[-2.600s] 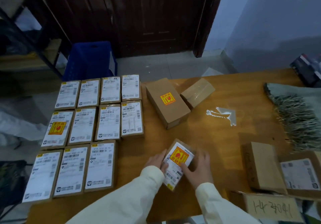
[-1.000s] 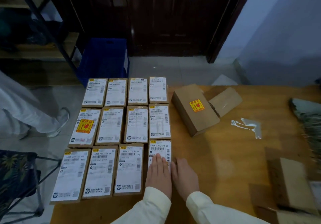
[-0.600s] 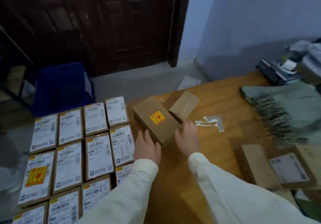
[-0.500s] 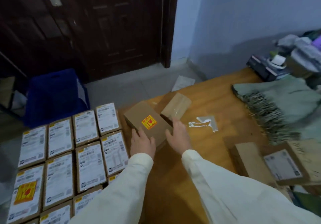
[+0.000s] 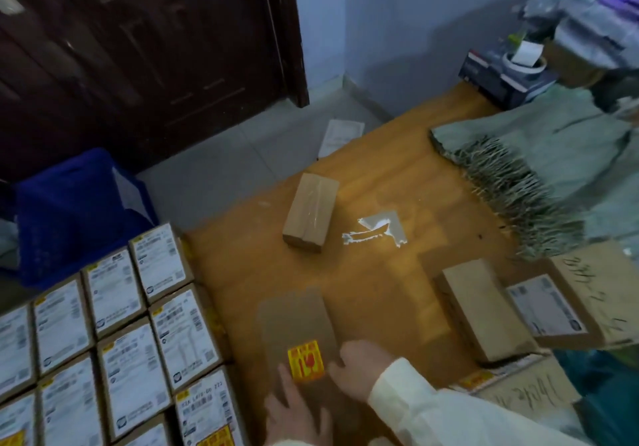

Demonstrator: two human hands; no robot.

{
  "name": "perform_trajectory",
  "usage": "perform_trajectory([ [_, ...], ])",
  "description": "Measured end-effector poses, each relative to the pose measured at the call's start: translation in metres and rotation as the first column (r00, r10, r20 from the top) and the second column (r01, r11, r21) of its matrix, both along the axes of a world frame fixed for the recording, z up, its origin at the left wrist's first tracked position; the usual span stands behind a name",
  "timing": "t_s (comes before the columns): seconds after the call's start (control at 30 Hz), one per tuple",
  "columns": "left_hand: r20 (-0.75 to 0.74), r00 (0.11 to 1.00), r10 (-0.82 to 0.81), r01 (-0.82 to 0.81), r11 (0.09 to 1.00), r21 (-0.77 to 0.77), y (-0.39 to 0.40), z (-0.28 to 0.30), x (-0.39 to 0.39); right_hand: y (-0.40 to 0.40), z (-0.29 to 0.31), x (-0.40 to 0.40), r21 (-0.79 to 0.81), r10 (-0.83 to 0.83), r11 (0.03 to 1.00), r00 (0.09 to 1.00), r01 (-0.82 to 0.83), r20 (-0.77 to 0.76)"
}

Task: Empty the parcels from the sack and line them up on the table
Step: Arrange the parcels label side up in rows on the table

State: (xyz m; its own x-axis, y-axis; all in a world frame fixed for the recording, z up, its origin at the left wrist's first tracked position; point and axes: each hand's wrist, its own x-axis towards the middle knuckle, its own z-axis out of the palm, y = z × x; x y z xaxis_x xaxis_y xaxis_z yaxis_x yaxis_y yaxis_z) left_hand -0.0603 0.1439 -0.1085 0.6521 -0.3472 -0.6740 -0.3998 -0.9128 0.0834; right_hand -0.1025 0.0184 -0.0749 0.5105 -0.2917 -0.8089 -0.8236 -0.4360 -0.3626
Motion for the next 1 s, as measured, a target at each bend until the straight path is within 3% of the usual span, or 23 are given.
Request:
perform_trajectory([
  [0.07, -0.006, 0.988, -0.155, 0.152, 0.977, -0.149, 0.032, -0.020, -0.012, -0.002, 0.000, -0.013, 0.053, 0.096, 0.994, 0.993, -0.093, -0.067],
  [0.1, 0.069, 0.986, -0.154, 0.166, 0.956, -0.243, 0.038, -0.041, -0.009, -0.006, 0.002, -0.017, 0.070, 0.136, 0.989, 0.986, -0.130, -0.092],
  [0.13, 0.119, 0.986, -0.115, 0.142, 0.955, -0.258, 0.034, -0.042, -0.001, -0.012, 0.003, -0.019, 0.079, 0.146, 0.987, 0.983, -0.138, -0.115],
  [0.17, 0.016, 0.984, -0.178, 0.178, 0.977, -0.119, 0.026, -0.029, 0.019, -0.021, 0.004, -0.019, 0.071, 0.123, 0.991, 0.983, -0.114, -0.133],
  [0.2, -0.030, 0.976, -0.214, 0.214, 0.977, 0.007, 0.004, -0.004, 0.046, -0.034, 0.003, -0.015, 0.035, 0.064, 0.998, 0.990, -0.060, -0.128],
  [0.23, 0.108, 0.959, -0.262, 0.268, 0.962, -0.045, -0.022, 0.012, 0.063, -0.050, 0.001, -0.008, -0.019, -0.021, 1.000, 0.995, 0.020, -0.093],
  [0.27, 0.258, 0.951, -0.173, 0.212, 0.969, -0.130, -0.052, 0.012, 0.082, -0.067, -0.004, 0.003, -0.056, -0.136, 0.989, 0.991, 0.134, -0.021],
  [0.3, 0.231, 0.970, -0.072, 0.121, 0.971, -0.205, -0.079, 0.019, 0.098, -0.084, -0.012, 0.016, -0.046, -0.269, 0.961, 0.959, 0.273, 0.090],
  [0.37, 0.224, 0.974, 0.022, 0.060, 0.933, -0.355, -0.132, 0.021, 0.124, -0.113, -0.026, 0.048, 0.117, -0.558, 0.827, 0.777, 0.550, 0.292],
  [0.47, 0.113, 0.994, 0.009, 0.044, 0.885, -0.463, -0.192, -0.001, 0.142, -0.135, -0.043, 0.091, 0.370, -0.801, 0.597, 0.501, 0.711, 0.329],
  [0.53, 0.110, 0.993, -0.049, 0.092, 0.897, -0.432, -0.210, -0.016, 0.146, -0.137, -0.058, 0.108, 0.479, -0.863, 0.506, 0.413, 0.718, 0.291],
  [0.6, 0.204, 0.971, -0.123, 0.195, 0.904, -0.380, -0.214, -0.029, 0.143, -0.134, -0.069, 0.115, 0.536, -0.891, 0.453, 0.369, 0.712, 0.263],
  [0.67, 0.241, 0.967, -0.081, 0.179, 0.889, -0.420, -0.210, -0.033, 0.142, -0.132, -0.074, 0.113, 0.583, -0.923, 0.384, 0.273, 0.716, 0.272],
  [0.73, 0.081, 0.993, 0.080, -0.019, 0.818, -0.575, -0.202, -0.033, 0.148, -0.132, -0.078, 0.106, 0.658, -0.962, 0.231, 0.066, 0.717, 0.267],
  [0.77, -0.149, 0.970, 0.192, -0.242, 0.716, -0.655, -0.197, -0.031, 0.154, -0.133, -0.080, 0.102, 0.708, -0.966, 0.139, -0.061, 0.693, 0.249],
  [0.8, -0.456, 0.848, 0.269, -0.525, 0.544, -0.655, -0.192, -0.026, 0.158, -0.134, -0.083, 0.097, 0.740, -0.962, 0.087, -0.137, 0.667, 0.237],
  [0.83, -0.739, 0.622, 0.259, -0.773, 0.354, -0.526, -0.186, -0.022, 0.161, -0.136, -0.084, 0.093, 0.757, -0.958, 0.083, -0.158, 0.648, 0.240],
  [0.87, -0.914, 0.363, 0.183, -0.920, 0.222, -0.321, -0.179, -0.021, 0.164, -0.138, -0.087, 0.091, 0.754, -0.962, 0.124, -0.107, 0.645, 0.250],
  [0.9, -0.972, 0.199, 0.121, -0.969, 0.172, -0.177, -0.172, -0.023, 0.166, -0.138, -0.089, 0.091, 0.755, -0.969, 0.172, -0.028, 0.632, 0.244],
  [0.93, -0.985, 0.126, 0.120, -0.981, 0.163, -0.105, -0.167, -0.025, 0.165, -0.137, -0.090, 0.092, 0.754, -0.971, 0.218, 0.063, 0.619, 0.230],
  [1.0, -0.978, 0.089, 0.189, -0.987, 0.148, -0.061, -0.162, -0.035, 0.163, -0.133, -0.090, 0.097, 0.749, -0.960, 0.280, 0.182, 0.601, 0.213],
])
